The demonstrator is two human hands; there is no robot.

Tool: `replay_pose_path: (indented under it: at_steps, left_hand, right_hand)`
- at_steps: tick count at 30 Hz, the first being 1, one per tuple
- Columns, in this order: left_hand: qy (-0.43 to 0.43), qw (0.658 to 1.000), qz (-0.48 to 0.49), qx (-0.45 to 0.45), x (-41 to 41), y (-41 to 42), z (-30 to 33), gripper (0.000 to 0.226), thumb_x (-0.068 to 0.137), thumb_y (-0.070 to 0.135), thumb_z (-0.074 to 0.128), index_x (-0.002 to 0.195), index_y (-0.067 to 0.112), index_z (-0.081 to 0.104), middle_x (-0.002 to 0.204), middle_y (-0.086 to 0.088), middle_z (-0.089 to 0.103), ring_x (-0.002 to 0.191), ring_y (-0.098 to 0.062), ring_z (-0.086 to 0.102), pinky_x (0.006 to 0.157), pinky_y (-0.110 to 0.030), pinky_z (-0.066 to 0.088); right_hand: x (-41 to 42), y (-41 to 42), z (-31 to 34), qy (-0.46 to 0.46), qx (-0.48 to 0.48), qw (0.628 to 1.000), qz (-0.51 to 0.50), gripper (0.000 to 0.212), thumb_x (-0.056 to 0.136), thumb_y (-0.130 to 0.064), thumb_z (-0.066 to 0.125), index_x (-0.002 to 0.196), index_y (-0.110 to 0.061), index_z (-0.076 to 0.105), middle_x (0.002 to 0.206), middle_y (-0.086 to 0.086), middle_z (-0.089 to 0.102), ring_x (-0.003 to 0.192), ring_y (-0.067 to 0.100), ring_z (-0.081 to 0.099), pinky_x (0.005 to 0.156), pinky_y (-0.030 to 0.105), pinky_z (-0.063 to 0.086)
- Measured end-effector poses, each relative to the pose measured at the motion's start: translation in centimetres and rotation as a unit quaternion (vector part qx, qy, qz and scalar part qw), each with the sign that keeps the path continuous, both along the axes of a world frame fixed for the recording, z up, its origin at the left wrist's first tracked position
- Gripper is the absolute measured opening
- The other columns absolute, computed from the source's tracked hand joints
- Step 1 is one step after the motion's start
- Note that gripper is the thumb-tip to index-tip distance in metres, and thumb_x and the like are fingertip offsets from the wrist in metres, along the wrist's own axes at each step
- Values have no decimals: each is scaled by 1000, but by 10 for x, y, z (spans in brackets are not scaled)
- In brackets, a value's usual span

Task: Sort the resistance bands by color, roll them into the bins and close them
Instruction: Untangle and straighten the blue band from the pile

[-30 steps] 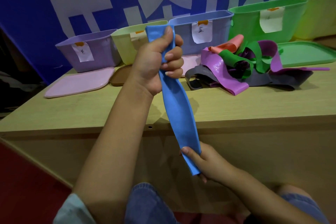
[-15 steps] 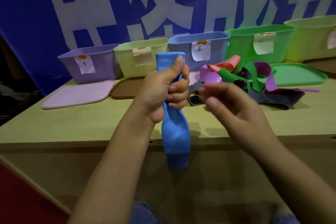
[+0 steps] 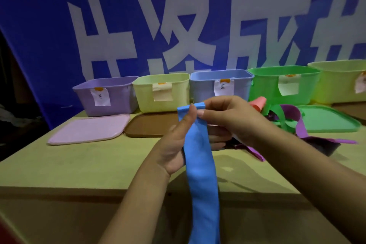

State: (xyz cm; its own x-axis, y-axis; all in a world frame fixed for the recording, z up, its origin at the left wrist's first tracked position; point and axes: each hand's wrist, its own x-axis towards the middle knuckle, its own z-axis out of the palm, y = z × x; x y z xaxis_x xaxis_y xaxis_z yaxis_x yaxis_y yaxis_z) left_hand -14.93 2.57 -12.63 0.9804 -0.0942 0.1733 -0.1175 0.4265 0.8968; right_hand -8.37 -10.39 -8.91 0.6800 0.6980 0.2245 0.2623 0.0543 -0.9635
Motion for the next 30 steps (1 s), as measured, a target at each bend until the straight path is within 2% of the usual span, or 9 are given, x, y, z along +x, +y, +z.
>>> replay_pose_path:
  at_steps: [1, 3, 7, 10, 12, 15, 21, 25, 30]
  left_hand:
    - [-11, 1000, 11, -1, 1, 2, -1, 55, 57, 47, 86, 101, 15, 75, 104, -19, 70, 92, -33, 69, 84, -46, 56]
    - [-2, 999, 37, 6, 1, 4, -4, 31, 71, 27, 78, 100, 16, 75, 108, -17, 70, 99, -30, 68, 94, -44, 51]
    - [54, 986, 119, 106, 4, 6, -24, 35, 79, 9, 73, 112, 5, 63, 106, -11, 71, 90, -19, 68, 79, -32, 56]
    - [85, 971, 138, 175, 2, 8, -38, 27, 85, 2, 65, 111, 7, 60, 103, -7, 72, 91, -20, 68, 85, -36, 55]
    - [87, 966, 133, 206, 0, 9, -44, 27, 87, 1, 64, 111, 12, 61, 103, -4, 73, 95, -21, 69, 85, -38, 54]
    - [81, 956, 147, 239, 2, 10, -48, 30, 90, 2, 61, 116, 18, 59, 106, -2, 72, 97, -21, 69, 88, -40, 54]
    - [102, 921, 200, 319, 8, 16, -52, 31, 88, 3, 63, 109, 25, 56, 104, 5, 70, 89, -12, 70, 77, -32, 57]
    - [130, 881, 246, 383, 18, 30, -55, 48, 87, 11, 66, 129, 23, 46, 113, 2, 67, 96, -18, 67, 84, -42, 55]
    - [148, 817, 236, 504, 36, 32, -50, 74, 87, 22, 68, 148, 22, 27, 121, -9, 61, 103, -22, 61, 63, -22, 43]
  right_hand:
    - [1, 3, 1, 1, -5, 1000, 0, 8, 90, -10, 61, 90, -3, 65, 49, -1, 46, 40, 12, 36, 43, 22, 35]
    - [8, 8, 5, -19, -29, 999, -9, 8, 90, -12, 62, 84, -8, 66, 52, 1, 47, 44, 15, 40, 46, 25, 41]
    - [35, 21, 16, -50, -30, 996, -67, 10, 88, -11, 64, 80, -16, 65, 73, 0, 66, 68, 11, 63, 66, 23, 53]
    - [57, 24, 27, -14, -23, 996, -90, 7, 88, -10, 65, 81, -10, 64, 81, 8, 66, 72, 14, 66, 71, 27, 56]
    - [70, 26, 34, -11, -19, 994, -109, 6, 88, -10, 64, 83, -7, 63, 80, 8, 63, 70, 14, 64, 70, 25, 57]
    - [90, 33, 44, 10, -19, 990, -137, 8, 89, -11, 64, 80, -11, 64, 72, 4, 62, 61, 9, 61, 55, 18, 53]
    - [136, 55, 16, 63, -80, 983, -154, 8, 88, -9, 64, 90, -2, 64, 78, 9, 62, 69, 14, 63, 59, 19, 57]
    - [156, 68, -11, 101, -81, 980, -152, 6, 87, -5, 63, 87, 1, 62, 77, 12, 59, 66, 17, 62, 53, 19, 56]
    - [184, 74, -36, 74, -147, 968, -189, 17, 85, -3, 66, 101, 3, 62, 87, 17, 59, 75, 24, 63, 50, 20, 54]
